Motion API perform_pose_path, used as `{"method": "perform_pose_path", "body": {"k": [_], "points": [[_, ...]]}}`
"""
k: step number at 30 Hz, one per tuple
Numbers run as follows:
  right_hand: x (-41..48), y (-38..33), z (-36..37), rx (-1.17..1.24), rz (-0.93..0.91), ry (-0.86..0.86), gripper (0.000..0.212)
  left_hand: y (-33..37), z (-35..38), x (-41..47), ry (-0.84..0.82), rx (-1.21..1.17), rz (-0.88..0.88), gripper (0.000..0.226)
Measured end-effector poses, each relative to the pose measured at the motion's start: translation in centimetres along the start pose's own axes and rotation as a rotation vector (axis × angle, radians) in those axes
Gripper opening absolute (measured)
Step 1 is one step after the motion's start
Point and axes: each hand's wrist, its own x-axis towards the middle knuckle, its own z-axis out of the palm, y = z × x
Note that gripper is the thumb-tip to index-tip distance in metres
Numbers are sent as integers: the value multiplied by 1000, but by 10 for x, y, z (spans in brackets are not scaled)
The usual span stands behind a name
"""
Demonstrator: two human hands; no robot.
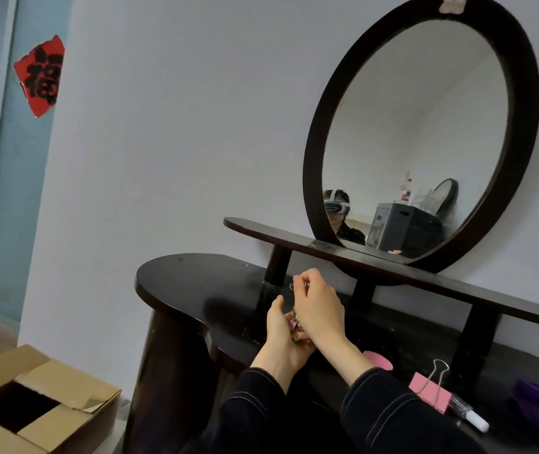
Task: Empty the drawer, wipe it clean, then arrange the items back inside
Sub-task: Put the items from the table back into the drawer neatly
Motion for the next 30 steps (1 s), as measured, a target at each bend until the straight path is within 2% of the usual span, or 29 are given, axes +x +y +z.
{"method": "perform_pose_path", "body": {"k": [3, 8, 15, 19, 21, 23, 27, 30], "points": [[-4, 2, 8, -42, -29, 19, 18, 0, -1, -1, 10, 10, 4, 55], [-7, 0, 10, 46, -20, 37, 14, 1, 1, -8, 29, 26, -14, 53], [-1, 6, -3, 594, 239, 64, 7, 0, 0, -3, -84, 9, -57, 43], [-2, 13, -8, 867, 443, 176, 4, 0, -2, -1, -114, 64, -88, 40], [-5, 18, -15, 852, 462, 299, 3, 2, -3, 0, -84, 87, -93, 38], [-13, 26, -24, 761, 395, 366, 5, 2, -4, 0, -66, 110, -83, 33], [-44, 42, -41, 629, 216, 284, 9, -4, -3, -4, -67, 210, -23, 13], [-62, 53, -55, 641, 205, 199, 14, -12, 1, -14, -58, 417, 59, 8]]}}
